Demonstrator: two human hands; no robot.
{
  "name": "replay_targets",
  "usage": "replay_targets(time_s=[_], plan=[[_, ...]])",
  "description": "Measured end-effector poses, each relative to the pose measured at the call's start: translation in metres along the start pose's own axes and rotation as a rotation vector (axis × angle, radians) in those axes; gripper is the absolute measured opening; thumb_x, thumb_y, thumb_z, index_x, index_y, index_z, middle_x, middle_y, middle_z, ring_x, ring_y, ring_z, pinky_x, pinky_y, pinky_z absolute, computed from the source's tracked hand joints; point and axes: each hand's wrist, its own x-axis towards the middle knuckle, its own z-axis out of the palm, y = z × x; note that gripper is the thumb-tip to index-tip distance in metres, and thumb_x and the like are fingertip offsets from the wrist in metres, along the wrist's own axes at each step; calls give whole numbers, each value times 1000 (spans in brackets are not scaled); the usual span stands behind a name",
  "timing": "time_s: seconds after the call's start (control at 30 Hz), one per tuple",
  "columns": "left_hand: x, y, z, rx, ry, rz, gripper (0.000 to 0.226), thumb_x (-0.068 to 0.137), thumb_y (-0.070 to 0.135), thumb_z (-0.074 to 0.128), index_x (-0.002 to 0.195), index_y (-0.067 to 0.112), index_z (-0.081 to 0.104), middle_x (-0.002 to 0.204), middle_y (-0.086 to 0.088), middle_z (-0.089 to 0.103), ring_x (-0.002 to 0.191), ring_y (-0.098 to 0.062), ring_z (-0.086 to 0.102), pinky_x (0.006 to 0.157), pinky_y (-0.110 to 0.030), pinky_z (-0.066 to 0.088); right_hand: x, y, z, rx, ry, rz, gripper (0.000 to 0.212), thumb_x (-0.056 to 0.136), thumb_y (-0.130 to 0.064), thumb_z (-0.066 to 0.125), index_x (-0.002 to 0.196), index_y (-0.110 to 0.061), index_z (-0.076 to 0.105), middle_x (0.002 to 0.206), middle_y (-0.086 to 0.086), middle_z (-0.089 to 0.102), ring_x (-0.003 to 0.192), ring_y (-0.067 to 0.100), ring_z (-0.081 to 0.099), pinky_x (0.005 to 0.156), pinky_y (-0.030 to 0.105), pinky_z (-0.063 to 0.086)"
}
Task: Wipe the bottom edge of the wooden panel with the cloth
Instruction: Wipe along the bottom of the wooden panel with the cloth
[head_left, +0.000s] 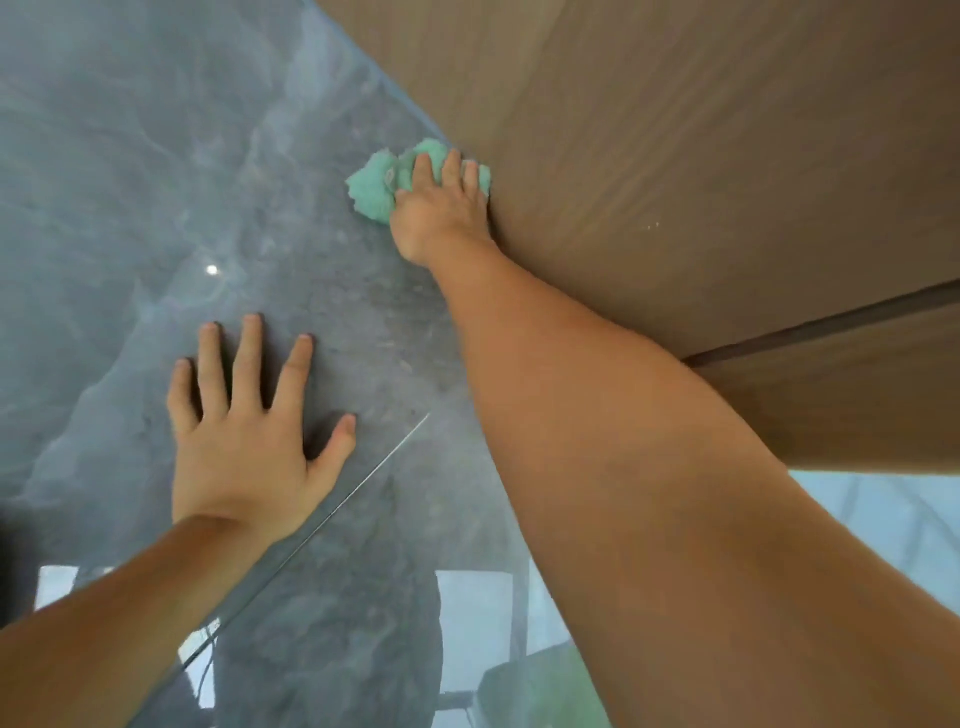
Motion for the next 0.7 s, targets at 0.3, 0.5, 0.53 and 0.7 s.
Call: replay_targets(time_s=[0.3,0.5,0.53,0.7], plan=[[0,3,-15,-4,-88,-12,79,87,63,39,150,15,41,162,-23,26,149,-50,17,119,-62,15,-97,12,34,119,98,36,59,99,-43,29,153,-27,11,163,16,-5,149,34,-7,122,48,5],[2,9,-30,-31,-217,-34,79,87,63,41,151,17,40,164,-21,23,150,-50,14,120,-63,12,-124,6,37,122,-76,115,62,100,-40,29,153,-29,-1,162,14,-14,148,34,-15,122,48,-1],[3,9,-28,-33,-211,-31,79,87,62,42,151,17,40,164,-22,24,150,-50,15,120,-63,12,-111,5,32,132,-52,109,62,100,-39,31,153,-29,2,163,13,-11,148,34,-13,122,48,0],[1,8,-20,-47,-169,-23,77,85,60,47,149,16,44,162,-23,28,149,-51,18,120,-62,14,2,-46,4,212,-5,228,63,97,-37,34,153,-26,9,163,15,-6,148,36,-10,121,52,-2]])
